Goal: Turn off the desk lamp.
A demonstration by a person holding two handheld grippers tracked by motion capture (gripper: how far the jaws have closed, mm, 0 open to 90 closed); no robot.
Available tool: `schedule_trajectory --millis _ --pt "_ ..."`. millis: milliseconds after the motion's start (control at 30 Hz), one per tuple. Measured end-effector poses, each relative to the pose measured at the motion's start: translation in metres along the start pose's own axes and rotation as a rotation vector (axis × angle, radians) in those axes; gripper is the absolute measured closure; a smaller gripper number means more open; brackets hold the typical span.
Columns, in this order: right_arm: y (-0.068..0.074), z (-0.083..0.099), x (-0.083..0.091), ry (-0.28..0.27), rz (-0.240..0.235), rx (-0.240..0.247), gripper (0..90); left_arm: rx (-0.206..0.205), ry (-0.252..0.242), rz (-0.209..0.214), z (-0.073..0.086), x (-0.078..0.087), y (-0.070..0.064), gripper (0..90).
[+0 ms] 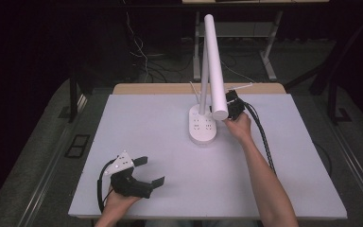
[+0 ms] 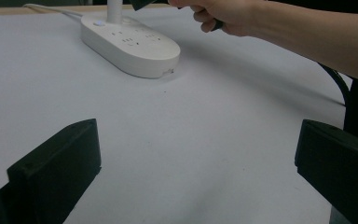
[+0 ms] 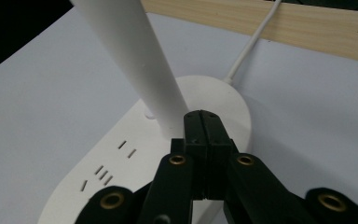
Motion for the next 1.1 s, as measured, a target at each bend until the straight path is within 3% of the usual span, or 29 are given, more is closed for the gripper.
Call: schedule_trajectory --millis 200,533,900,967,1033,1100 --pt "0.009 0.0 0.009 0.003 -0.015 0.03 90.0 0.001 -0.001 0.0 0.0 0.0 -0.001 0.0" --pt "0.026 0.007 0.038 -0.002 -0.029 0.05 88.7 -0.005 -0.004 0.003 -0.001 0.0 -0.003 0.0" --pt "0.039 0.017 0.074 -0.03 -0.029 0.043 44.2 -0.007 -0.001 0.003 0.0 -0.001 -0.003 0.0" --pt "0.041 0.02 0.081 -0.026 -0.025 0.037 33.5 -0.006 0.0 0.002 0.0 -0.001 -0.003 0.0" --pt "0.046 0.024 0.087 -0.017 -0.041 0.045 15.6 -0.005 -0.001 0.001 0.0 -0.001 -0.003 0.0" --pt "0.05 0.028 0.093 -0.02 -0.037 0.05 8.0 -0.003 -0.003 0.0 -0.001 -0.001 -0.003 0.0"
Point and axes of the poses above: each handheld gripper's, and its own axes: x roughly backward along the jaws, z roughly out of its underside, y roughly to its left, the point moved 6 cm from there along -x, roughly forward along the jaws, and after that the axes turned 13 degrees about -z, right-handed, at the moved point
